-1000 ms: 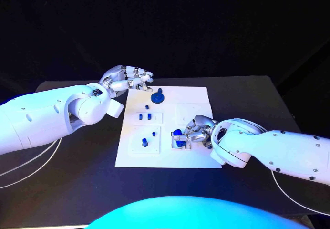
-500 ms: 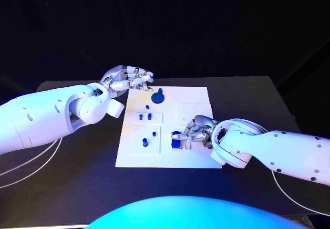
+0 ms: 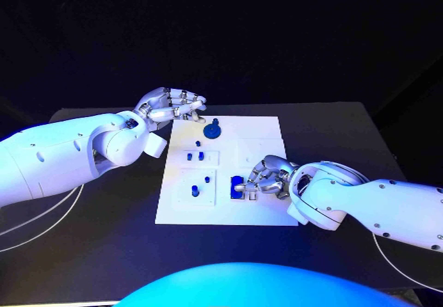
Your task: Assemble the parts on the task board
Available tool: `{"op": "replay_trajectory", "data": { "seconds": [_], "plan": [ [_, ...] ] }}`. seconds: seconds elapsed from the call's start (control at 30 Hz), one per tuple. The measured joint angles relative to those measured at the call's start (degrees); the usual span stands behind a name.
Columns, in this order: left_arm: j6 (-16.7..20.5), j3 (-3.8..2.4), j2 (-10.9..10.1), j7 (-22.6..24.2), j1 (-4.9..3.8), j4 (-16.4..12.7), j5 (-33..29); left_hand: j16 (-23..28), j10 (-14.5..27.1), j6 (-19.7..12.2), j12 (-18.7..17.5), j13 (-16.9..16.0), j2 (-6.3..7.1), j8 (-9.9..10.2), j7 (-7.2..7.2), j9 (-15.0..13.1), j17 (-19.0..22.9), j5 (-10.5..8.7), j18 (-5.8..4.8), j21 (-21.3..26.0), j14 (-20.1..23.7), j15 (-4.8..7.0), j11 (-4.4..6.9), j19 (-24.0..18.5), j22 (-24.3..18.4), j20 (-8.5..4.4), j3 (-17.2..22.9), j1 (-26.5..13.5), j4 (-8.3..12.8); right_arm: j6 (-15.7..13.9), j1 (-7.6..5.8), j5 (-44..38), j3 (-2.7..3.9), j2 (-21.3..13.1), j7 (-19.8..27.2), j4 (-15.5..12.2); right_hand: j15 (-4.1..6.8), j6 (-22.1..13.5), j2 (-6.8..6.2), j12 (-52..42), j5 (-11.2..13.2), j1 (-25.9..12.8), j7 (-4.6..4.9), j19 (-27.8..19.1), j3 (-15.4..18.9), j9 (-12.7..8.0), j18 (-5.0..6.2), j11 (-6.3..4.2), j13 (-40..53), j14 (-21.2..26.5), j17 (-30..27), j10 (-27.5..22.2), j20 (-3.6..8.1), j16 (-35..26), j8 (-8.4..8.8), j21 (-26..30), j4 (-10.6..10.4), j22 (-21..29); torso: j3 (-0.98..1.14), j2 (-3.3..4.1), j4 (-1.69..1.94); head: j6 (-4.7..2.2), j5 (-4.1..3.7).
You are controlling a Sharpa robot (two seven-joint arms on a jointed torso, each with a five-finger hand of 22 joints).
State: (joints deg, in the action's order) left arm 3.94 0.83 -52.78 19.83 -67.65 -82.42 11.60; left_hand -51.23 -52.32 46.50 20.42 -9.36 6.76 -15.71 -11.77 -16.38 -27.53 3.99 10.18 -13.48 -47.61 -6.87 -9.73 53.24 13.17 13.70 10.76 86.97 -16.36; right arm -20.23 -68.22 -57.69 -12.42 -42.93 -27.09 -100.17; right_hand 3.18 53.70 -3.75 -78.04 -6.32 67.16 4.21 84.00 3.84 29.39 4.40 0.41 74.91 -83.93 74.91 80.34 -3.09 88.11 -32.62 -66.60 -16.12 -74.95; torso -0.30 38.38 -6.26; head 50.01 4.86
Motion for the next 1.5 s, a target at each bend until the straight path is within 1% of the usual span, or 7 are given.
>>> {"op": "replay_trajectory", "data": {
  "seconds": [0.33, 0.67, 0.8, 0.9, 0.97, 1.2, 1.5],
  "plan": [
    [-0.02, 0.0, 0.04, -0.02, 0.0, 0.05, 0.01, 0.0, 0.0, 0.0, 0.0, 0.0, 0.0, 0.0, 0.0, 0.0, 0.0, 0.0, 0.0, 0.0, 0.0, 0.0, 0.0, 0.0, 0.0, 0.0, 0.0, 0.0, 0.0, 0.29, 0.02, -1.02, 0.0, 0.15, 0.58, -0.18, 0.0, 0.0, 0.2, 0.0, 0.0, 0.64, 0.0, 0.0, 0.17, -0.01, 0.0, -0.21, 0.0, 0.0, 0.0, 0.21, 0.0, 0.0, -0.12, -0.3, -0.17, 0.01, -0.02, -0.02, -0.02, 0.0, -0.18],
    [-0.04, 0.0, 0.06, -0.07, 0.0, 0.08, 0.02, 0.0, 0.0, 0.0, 0.0, -0.01, 0.0, 0.0, 0.0, 0.03, 0.06, 0.0, 0.0, 0.0, 0.0, 0.0, 0.0, 0.0, -0.07, 0.0, 0.0, 0.0, 0.0, 2.74, 0.27, -1.23, 0.0, 1.57, 0.45, 0.95, 0.21, 0.01, 1.49, -0.39, 0.0, 2.88, -0.01, 0.0, 0.49, 0.06, 0.0, -0.63, 0.0, -0.21, -0.01, 0.63, 0.0, 0.0, -0.43, -0.74, -0.17, 0.01, -0.07, 0.01, 0.05, 0.0, -0.13],
    [-0.04, 0.0, 0.02, -0.09, 0.0, 0.08, 0.03, 0.0, 0.0, 0.0, 0.0, -0.01, 0.0, 0.0, 0.0, 0.05, 0.1, 0.0, 0.0, 0.0, 0.0, 0.0, 0.0, 0.0, -0.1, 0.0, 0.0, 0.0, 0.0, 3.49, 0.29, -1.38, 0.0, 1.48, 0.39, 1.04, 0.21, 0.01, 1.76, -0.39, 0.0, 3.96, -0.01, -0.02, 0.49, -0.02, 0.0, -0.63, 0.0, -0.21, -0.01, 0.63, 0.01, 0.0, -0.43, -0.78, -0.16, 0.02, -0.06, 0.02, 0.05, 0.0, -0.08],
    [-0.04, 0.0, -0.01, -0.11, 0.0, 0.08, 0.03, 0.0, 0.0, 0.0, 0.0, -0.01, 0.0, 0.0, 0.0, 0.05, 0.1, 0.0, 0.0, 0.0, 0.0, 0.0, 0.0, 0.0, -0.1, 0.0, 0.0, 0.0, 0.0, 3.79, 0.31, -1.56, 0.0, 1.18, 0.29, 1.13, 0.21, 0.17, 1.78, -0.39, 0.0, 4.34, -0.17, 0.0, 0.49, -0.03, 0.0, -0.62, 0.01, -0.21, -0.01, 0.63, 0.42, 0.0, -0.43, -0.96, -0.16, 0.02, -0.05, 0.02, 0.03, 0.0, -0.07],
    [-0.04, 0.0, -0.02, -0.11, 0.0, 0.08, 0.03, 0.0, 0.0, 0.0, 0.0, -0.01, 0.0, 0.0, 0.0, 0.05, 0.1, 0.0, 0.0, 0.0, 0.0, 0.0, 0.0, 0.0, -0.1, 0.0, 0.0, 0.0, 0.0, 3.9, 0.33, -1.67, -0.02, 0.93, 0.2, 1.19, 0.21, 0.22, 2.08, -0.61, 0.0, 4.65, -0.22, 0.0, 0.33, -0.03, 0.0, -0.83, 0.0, -0.21, -0.01, 0.83, 0.42, 0.0, -0.43, -0.96, 0.0, 0.02, -0.04, 0.02, 0.03, 0.0, -0.04],
    [-0.05, 0.01, -0.04, -0.14, 0.0, 0.07, 0.03, 0.0, 0.0, 0.0, 0.0, -0.01, 0.0, 0.0, 0.0, 0.05, 0.1, 0.0, 0.0, 0.0, 0.0, 0.0, 0.0, 0.0, -0.1, 0.0, 0.0, 0.0, 0.0, 3.94, 0.36, -1.95, -0.03, 0.44, -0.03, 1.15, 0.42, 0.22, 2.47, -0.62, 0.02, 5.03, -0.22, 0.01, 0.07, -0.14, 0.0, -0.66, -0.01, 0.0, 0.03, 0.99, 0.42, 0.0, -0.43, -1.18, -0.25, 0.03, 0.0, 0.01, -0.03, 0.0, -0.07],
    [-0.07, 0.01, -0.07, -0.16, 0.0, 0.07, 0.04, 0.0, 0.0, 0.0, 0.0, -0.01, 0.0, 0.0, 0.0, 0.05, 0.09, 0.0, 0.0, 0.0, 0.0, 0.0, 0.0, 0.0, -0.1, 0.0, 0.0, 0.0, 0.0, 4.29, 0.37, -1.91, -0.03, 0.14, 0.14, 0.95, 0.42, 0.22, 2.46, -0.91, 0.02, 5.02, -0.22, 0.0, 0.07, -0.14, 0.0, -0.66, -0.01, 0.0, 0.03, 0.99, 0.42, 0.0, -0.43, -1.41, -0.25, 0.03, 0.0, 0.0, -0.03, 0.0, -0.11]
  ]
}}
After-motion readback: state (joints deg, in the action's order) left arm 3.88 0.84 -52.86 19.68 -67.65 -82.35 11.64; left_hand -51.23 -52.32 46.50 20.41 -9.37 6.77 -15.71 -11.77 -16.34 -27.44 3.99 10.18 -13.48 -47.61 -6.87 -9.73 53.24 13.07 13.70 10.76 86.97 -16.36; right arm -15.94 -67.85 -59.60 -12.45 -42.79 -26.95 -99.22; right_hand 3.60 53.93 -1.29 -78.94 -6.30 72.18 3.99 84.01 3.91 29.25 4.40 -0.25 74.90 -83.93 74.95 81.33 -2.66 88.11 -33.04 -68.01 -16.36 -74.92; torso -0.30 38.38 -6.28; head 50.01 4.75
